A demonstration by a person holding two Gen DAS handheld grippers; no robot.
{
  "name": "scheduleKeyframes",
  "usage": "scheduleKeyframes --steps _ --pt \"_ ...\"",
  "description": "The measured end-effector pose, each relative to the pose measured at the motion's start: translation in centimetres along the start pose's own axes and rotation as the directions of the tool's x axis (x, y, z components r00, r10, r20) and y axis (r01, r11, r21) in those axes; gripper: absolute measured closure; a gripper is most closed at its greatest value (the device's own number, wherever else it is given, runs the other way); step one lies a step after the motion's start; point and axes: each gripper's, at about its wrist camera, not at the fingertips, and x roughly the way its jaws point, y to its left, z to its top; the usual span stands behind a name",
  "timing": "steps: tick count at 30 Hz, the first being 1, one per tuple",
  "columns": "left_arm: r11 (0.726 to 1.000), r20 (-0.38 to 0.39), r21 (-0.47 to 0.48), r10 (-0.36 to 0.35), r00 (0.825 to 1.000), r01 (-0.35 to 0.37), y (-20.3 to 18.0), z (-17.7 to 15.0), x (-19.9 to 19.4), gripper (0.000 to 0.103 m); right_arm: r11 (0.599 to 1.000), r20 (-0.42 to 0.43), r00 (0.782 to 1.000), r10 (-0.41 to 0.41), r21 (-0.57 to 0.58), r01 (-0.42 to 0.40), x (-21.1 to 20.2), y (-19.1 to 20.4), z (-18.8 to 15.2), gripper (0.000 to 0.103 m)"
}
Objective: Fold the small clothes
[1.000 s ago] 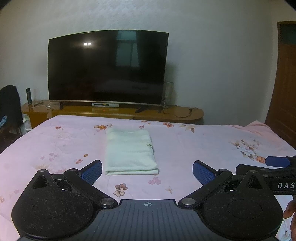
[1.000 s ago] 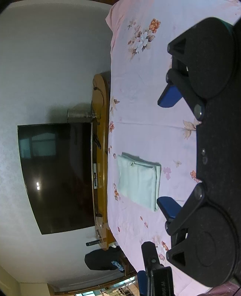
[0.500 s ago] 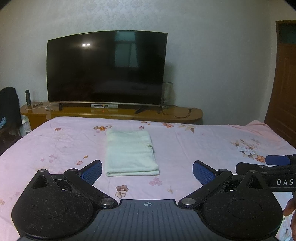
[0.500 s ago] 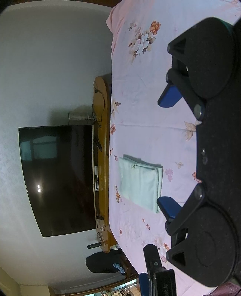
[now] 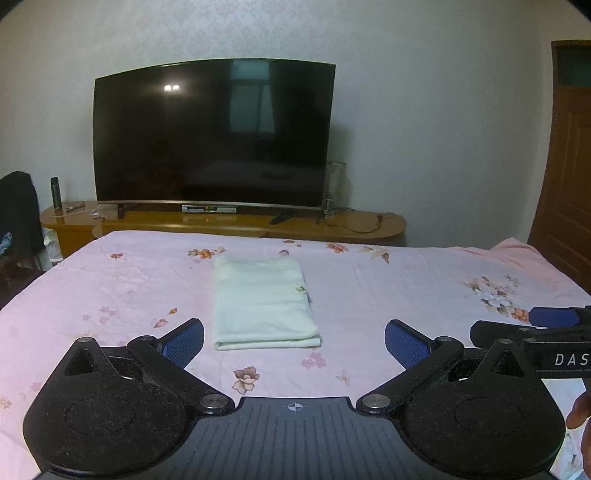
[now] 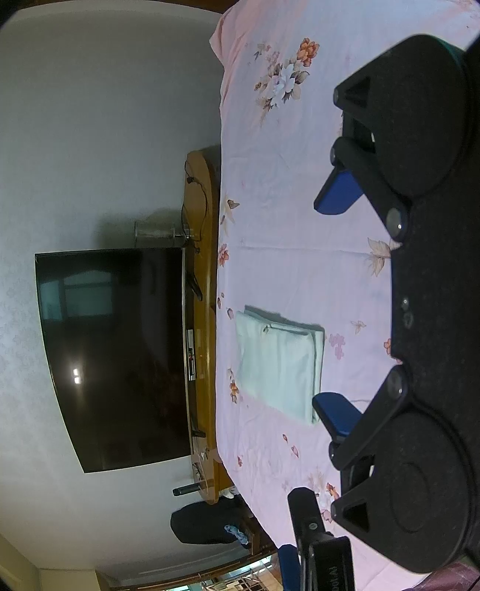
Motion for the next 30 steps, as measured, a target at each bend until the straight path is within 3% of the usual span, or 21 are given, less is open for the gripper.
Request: scheduleKeyframes --steps 30 --pt "1.0 0.004 0.019 -0.003 1.0 0.003 0.35 -0.03 0.17 0.0 1.0 0.002 1.0 0.004 0.003 -0.004 0.14 0.29 0.15 0.0"
